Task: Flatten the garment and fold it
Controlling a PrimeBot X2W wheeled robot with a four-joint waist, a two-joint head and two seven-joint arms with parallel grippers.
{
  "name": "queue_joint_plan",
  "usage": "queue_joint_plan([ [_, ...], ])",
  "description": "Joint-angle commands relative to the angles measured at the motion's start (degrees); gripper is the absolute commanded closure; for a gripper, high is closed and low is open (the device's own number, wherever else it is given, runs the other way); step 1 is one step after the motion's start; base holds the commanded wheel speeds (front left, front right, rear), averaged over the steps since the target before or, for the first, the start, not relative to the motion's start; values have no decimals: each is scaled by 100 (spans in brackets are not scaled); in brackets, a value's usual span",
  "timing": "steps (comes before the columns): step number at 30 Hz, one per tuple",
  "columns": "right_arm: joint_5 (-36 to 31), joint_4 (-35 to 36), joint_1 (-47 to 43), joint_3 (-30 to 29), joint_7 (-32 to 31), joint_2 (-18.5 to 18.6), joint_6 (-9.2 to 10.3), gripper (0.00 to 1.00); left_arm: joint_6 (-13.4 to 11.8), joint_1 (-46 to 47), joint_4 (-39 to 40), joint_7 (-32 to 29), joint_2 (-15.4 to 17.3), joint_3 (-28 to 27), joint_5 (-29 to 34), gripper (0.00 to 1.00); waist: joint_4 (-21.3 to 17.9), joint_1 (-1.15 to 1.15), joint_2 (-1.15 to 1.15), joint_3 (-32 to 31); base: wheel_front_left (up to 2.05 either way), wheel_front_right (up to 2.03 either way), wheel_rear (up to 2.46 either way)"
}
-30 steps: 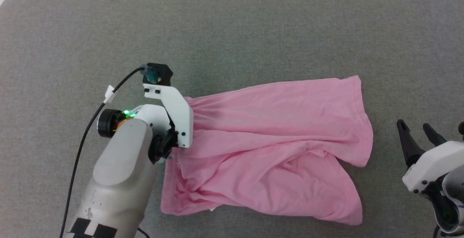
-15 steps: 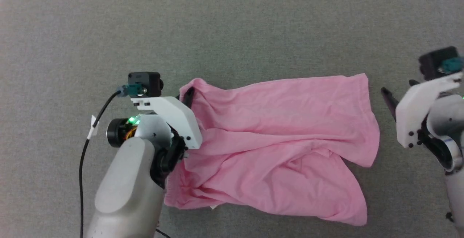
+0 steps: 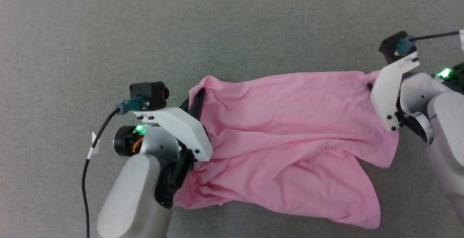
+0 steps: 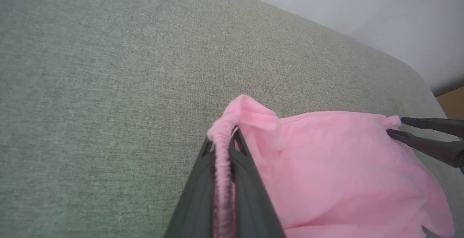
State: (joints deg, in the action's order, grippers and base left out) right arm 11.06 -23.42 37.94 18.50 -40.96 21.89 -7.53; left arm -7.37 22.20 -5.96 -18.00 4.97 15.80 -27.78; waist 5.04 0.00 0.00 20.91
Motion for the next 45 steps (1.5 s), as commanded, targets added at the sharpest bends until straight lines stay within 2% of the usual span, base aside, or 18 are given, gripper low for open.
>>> queue_joint_plan([
  [1,-18,-226,-28,152,-11,9,4,0,-42,-99,53,-13,-24,14,-33,100,8,0,0,22,0,0,0],
  [2,10,-321,-5,248,-44,32,4,0,-50,-112,59,-20,-19,20,-32,100,5,0,0,24,0,0,0],
  [3,73,-407,15,321,-94,48,4,28,-49,-125,65,-20,-20,16,-52,100,-2,0,0,20,0,0,0],
  [4,155,-466,38,389,-127,60,4,83,-47,-132,67,-13,-19,9,-68,100,-11,0,0,10,0,0,0],
  [5,247,-517,60,457,-174,80,4,100,-46,-136,60,-1,-9,0,-74,100,-24,0,0,-10,0,0,0],
  [9,616,-563,215,511,-127,162,4,100,-2,-121,27,59,3,-75,-188,100,-90,0,0,-120,0,0,0],
  [13,1215,-615,421,80,-57,17,4,100,145,127,-36,104,-25,-237,-490,100,-120,0,0,-226,0,0,0],
  [18,1817,-497,969,-389,-69,-143,4,100,229,875,-178,43,-23,-519,-848,100,-144,0,0,-302,0,0,0],
  [22,2089,-327,1653,-563,-154,-282,4,100,178,1755,-491,-77,227,-584,-645,100,-203,0,0,-242,0,0,0],
  [29,1719,-220,3027,-509,-99,-376,4,100,-8,3508,-1287,-127,413,-719,-404,100,-308,0,0,-13,0,0,0],
  [35,1091,-571,4181,-678,556,-574,4,100,-134,4870,-1914,253,403,-714,-124,100,-378,0,0,109,0,0,0],
  [42,643,-1049,4971,-1112,1749,-814,4,100,-40,5745,-2288,1115,418,-718,90,100,-357,0,0,181,0,0,0],
  [45,705,-1184,5021,-1139,1923,-869,4,100,125,5757,-2453,1401,447,-719,67,100,-341,0,0,220,0,0,0],
])
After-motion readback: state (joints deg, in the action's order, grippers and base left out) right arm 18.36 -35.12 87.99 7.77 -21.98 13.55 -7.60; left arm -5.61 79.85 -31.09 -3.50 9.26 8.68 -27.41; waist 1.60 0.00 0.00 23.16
